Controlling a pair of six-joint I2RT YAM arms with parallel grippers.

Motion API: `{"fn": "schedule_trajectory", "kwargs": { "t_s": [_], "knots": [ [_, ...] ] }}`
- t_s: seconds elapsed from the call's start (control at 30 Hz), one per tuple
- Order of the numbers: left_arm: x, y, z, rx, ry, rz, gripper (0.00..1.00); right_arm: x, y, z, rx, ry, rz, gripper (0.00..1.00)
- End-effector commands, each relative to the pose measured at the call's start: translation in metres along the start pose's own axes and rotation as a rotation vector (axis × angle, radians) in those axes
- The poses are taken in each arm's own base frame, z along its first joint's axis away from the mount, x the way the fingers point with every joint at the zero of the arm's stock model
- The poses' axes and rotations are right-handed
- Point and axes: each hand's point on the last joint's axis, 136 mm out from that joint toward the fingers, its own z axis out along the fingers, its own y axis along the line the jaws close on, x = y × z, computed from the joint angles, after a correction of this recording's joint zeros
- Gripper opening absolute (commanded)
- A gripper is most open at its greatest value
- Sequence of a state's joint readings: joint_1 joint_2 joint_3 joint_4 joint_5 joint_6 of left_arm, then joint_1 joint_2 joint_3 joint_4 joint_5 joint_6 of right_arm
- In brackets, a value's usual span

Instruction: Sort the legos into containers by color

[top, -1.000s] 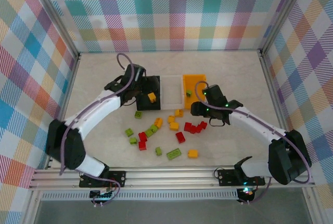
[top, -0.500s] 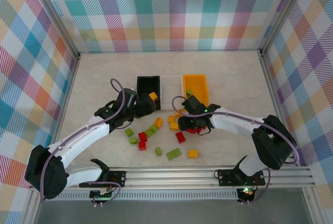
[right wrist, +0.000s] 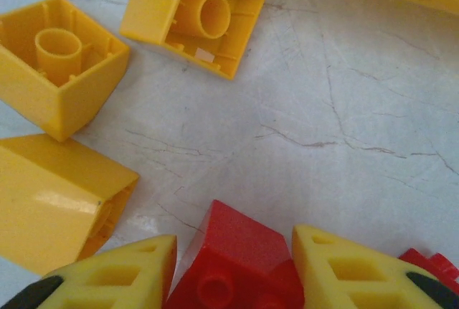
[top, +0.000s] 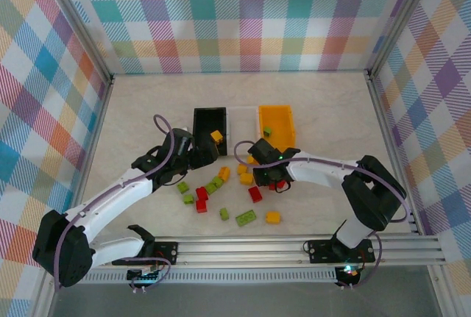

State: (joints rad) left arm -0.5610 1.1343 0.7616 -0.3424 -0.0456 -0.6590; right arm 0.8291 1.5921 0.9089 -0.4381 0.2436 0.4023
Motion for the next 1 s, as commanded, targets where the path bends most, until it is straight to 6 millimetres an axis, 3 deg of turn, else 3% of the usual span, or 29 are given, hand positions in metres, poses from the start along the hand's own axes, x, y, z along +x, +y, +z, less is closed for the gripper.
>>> {"fn": "schedule_trajectory", "kwargs": {
  "t_s": [0.0, 0.2, 0.3, 0.4, 0.6, 0.8, 0.97],
  "knots": [
    [-0.004, 0.001, -0.005, 0.001, -0.025, 0.004, 1.0, -0.014, 0.004, -0.025, -0.03, -0.081, 0.0, 0.33],
    [-0.002, 0.006, -0.011, -0.008, -0.032, 0.006, 1.0, -0.051, 0.02, -0.079, -0.127, -0.206, -0.01, 0.31],
    [0.003, 0.01, -0.013, -0.011, -0.027, -0.003, 1.0, -0.082, 0.033, -0.087, -0.153, -0.234, -0.028, 0.32],
    [0.008, 0.015, -0.016, -0.009, -0.022, -0.015, 1.0, -0.119, 0.036, -0.082, -0.144, -0.264, -0.022, 0.32],
    [0.012, 0.02, -0.025, -0.008, -0.025, -0.017, 1.0, -0.168, 0.024, -0.039, -0.071, -0.239, 0.01, 0.33],
    [0.015, 0.02, -0.029, -0.003, -0.014, -0.013, 1.0, -0.189, 0.016, -0.007, -0.017, -0.2, 0.033, 0.43],
    [0.017, 0.02, -0.031, -0.008, 0.0, 0.0, 1.0, -0.195, 0.017, -0.012, -0.034, -0.218, 0.049, 0.61]
  ]
}}
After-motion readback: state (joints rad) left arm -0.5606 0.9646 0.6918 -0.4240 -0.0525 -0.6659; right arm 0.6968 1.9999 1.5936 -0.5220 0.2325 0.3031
